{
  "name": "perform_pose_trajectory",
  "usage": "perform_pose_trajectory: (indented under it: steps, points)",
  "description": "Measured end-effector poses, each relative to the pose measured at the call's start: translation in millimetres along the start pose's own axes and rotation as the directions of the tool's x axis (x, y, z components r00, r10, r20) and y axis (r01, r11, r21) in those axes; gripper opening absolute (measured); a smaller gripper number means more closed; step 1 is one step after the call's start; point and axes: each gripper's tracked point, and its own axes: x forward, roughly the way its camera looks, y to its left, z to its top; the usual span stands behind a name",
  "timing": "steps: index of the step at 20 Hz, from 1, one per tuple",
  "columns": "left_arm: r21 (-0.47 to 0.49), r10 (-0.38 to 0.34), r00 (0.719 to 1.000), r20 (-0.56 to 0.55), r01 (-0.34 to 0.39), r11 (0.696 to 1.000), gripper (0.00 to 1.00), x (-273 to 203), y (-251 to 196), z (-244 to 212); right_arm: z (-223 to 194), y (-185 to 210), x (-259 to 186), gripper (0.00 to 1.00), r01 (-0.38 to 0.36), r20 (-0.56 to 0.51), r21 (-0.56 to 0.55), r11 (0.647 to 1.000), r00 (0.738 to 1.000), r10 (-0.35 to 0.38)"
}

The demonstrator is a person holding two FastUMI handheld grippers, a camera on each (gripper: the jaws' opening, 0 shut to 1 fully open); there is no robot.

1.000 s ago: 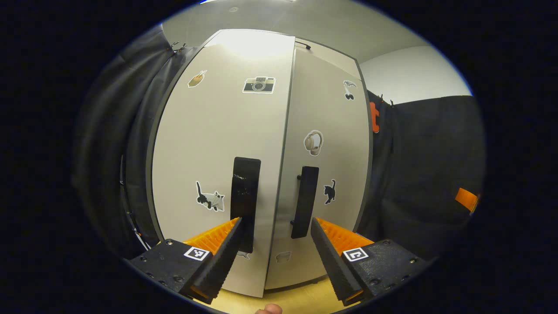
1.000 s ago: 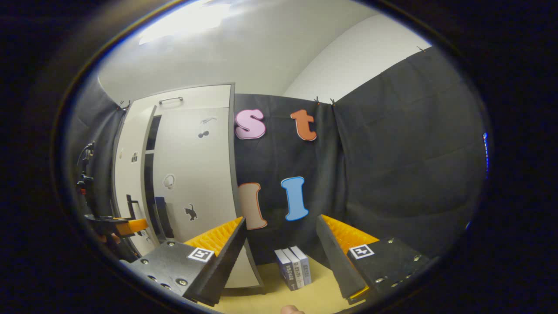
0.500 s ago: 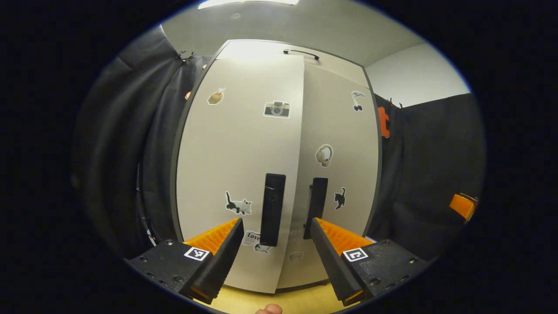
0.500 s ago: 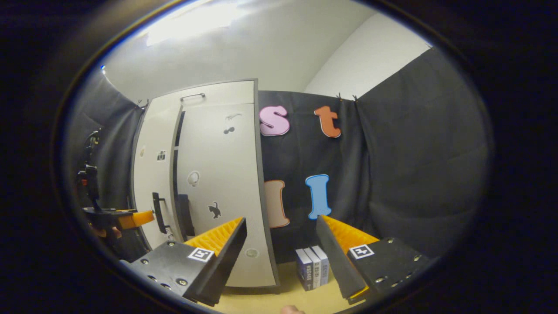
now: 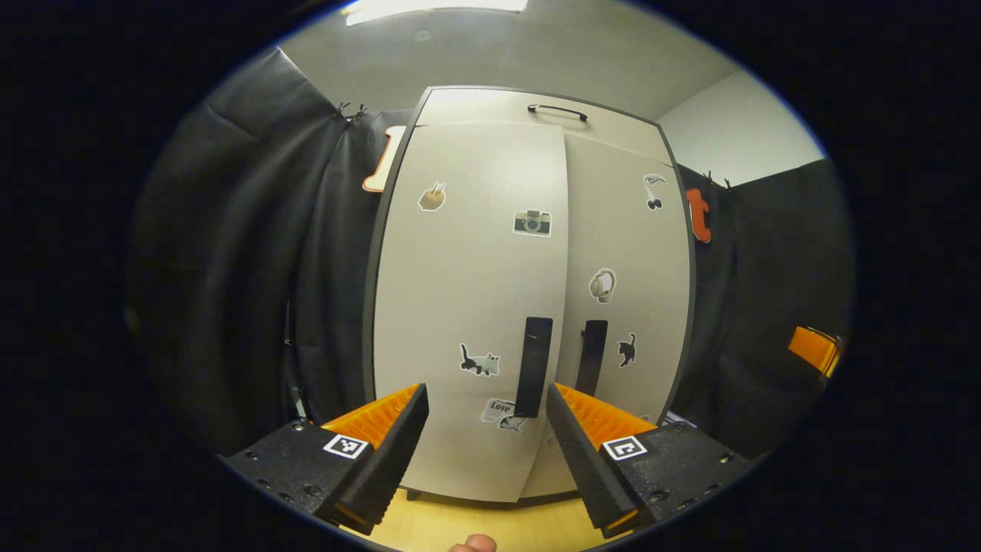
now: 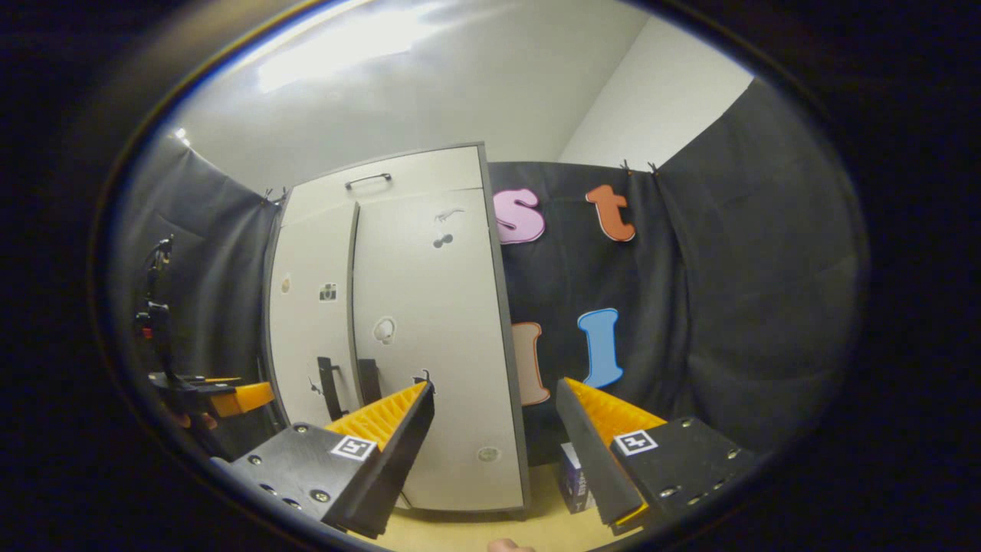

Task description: Grasp the bottle in the cabinet with the left hand and place it on the coaster, then close the right door with the right hand and the left door with the left hand.

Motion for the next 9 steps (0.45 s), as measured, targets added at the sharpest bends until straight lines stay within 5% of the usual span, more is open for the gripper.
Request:
perform_pose_trajectory:
  steps: [9]
  points:
    - [-0.024,0.049,0.998,0.047,-0.048,0.999,0.96,-32.0,-15.1,31.3,6.5,14.8,6.1,0.97,-0.060,0.001,-0.004,0.998,0.998,0.060]
